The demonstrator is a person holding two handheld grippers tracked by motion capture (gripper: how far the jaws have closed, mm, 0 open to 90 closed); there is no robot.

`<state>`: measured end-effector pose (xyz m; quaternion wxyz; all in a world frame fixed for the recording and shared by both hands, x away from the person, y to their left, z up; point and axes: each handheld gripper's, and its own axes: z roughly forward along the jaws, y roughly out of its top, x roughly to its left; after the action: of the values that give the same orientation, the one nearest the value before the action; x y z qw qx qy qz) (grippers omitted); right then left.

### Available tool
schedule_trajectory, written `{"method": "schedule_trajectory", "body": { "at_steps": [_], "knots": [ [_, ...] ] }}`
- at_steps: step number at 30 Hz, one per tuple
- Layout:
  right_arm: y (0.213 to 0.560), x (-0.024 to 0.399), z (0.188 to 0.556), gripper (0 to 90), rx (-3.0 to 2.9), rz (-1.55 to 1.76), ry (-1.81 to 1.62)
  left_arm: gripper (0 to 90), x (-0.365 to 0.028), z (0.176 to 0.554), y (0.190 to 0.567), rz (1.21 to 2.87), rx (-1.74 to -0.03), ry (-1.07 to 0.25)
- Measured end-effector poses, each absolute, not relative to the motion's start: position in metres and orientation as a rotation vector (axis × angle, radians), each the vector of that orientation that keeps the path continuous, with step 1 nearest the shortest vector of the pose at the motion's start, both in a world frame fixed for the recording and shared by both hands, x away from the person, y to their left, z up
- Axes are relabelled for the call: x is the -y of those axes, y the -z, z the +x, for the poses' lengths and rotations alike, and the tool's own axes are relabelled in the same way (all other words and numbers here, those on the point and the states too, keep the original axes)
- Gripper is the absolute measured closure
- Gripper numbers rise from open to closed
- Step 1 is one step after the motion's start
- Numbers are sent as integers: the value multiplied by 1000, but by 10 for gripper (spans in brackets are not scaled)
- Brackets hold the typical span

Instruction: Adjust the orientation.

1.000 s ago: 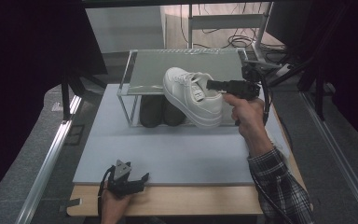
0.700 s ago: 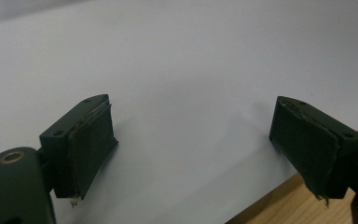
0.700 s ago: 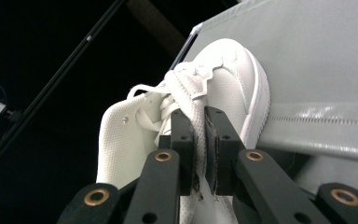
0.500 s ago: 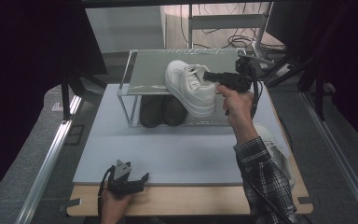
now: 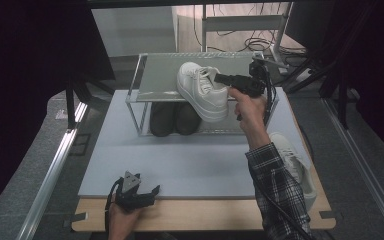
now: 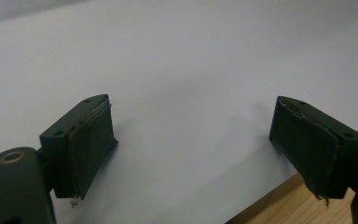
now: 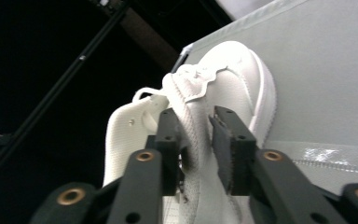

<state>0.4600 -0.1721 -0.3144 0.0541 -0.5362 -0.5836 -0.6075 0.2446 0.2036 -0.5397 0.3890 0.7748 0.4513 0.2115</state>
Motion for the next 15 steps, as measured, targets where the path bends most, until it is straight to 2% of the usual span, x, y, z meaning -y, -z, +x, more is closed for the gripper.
{"method": "schedule_trajectory", "body": {
  "at_steps": [3, 7, 15],
  "knots": [
    [316, 173, 461, 586, 1776, -1628, 1852, 133, -204, 245, 540, 1970, -1148, -539],
    [316, 173, 462, 537, 1798, -1622, 1844, 133, -204, 245, 540, 1970, -1148, -538],
    [309, 179, 457, 511, 1834, -1611, 1864, 133, -204, 245, 540, 1971, -1148, -538]
  ]
}}
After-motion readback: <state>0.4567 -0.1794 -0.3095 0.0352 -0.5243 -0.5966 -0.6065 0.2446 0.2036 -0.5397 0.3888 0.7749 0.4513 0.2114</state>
